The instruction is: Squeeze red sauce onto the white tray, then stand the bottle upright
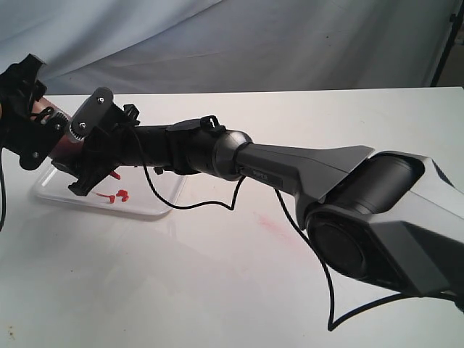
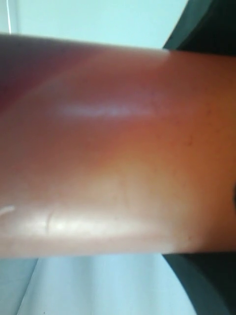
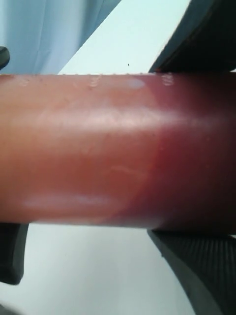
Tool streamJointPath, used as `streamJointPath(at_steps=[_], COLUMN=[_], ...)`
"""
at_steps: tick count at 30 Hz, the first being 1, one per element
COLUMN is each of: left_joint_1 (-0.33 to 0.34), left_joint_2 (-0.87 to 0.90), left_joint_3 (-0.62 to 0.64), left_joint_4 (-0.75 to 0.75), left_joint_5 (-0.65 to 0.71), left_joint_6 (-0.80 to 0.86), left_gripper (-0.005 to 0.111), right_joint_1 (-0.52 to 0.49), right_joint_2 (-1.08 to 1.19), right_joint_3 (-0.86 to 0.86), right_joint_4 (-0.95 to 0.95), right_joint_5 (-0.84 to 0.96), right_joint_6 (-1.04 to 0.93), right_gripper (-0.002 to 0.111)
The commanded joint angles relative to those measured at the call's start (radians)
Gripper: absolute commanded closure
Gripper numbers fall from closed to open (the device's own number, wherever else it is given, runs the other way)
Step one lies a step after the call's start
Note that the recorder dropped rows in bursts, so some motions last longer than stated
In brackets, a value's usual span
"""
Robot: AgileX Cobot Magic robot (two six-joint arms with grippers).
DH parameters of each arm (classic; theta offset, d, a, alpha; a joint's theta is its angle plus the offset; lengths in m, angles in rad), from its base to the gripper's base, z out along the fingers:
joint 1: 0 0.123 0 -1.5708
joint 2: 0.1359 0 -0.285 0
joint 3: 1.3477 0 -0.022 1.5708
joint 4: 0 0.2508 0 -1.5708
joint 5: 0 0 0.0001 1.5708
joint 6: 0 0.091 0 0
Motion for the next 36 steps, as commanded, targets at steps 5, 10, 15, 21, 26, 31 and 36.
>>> streamJointPath(at_steps=[5,10,15,21,26,31,36], left_joint_1=[-0.006,-0.006,-0.006,-0.006,-0.006,-0.006,-0.006], left_joint_2=[-0.018,-0.018,-0.018,-0.018,-0.018,-0.018,-0.018], left_joint_3=[-0.008,-0.008,-0.008,-0.008,-0.008,-0.008,-0.008], left_joint_4=[0.001,0.001,0.001,0.001,0.001,0.001,0.001], left_joint_5=[-0.002,-0.002,-0.002,-0.002,-0.002,-0.002,0.000], left_joint_6=[-0.016,-0.016,-0.016,-0.016,-0.016,-0.016,-0.016], left_gripper=[0.107,0.107,0.107,0.107,0.107,0.107,0.107], right_joint_1=[0.000,0.000,0.000,-0.003,-0.007,-0.029,-0.052], right_joint_2=[-0.002,-0.004,-0.021,-0.052,-0.052,-0.052,-0.052], right_joint_3=[-0.008,-0.008,-0.008,-0.008,-0.008,-0.008,-0.008], right_joint_4=[0.001,0.001,0.001,-0.008,-0.008,-0.011,-0.011], right_joint_5=[-0.048,-0.098,-0.094,-0.025,-0.015,-0.011,0.063], right_joint_6=[0.021,0.068,0.130,0.179,0.202,0.205,0.257], right_gripper=[0.062,0.003,0.003,0.003,0.003,0.003,0.003])
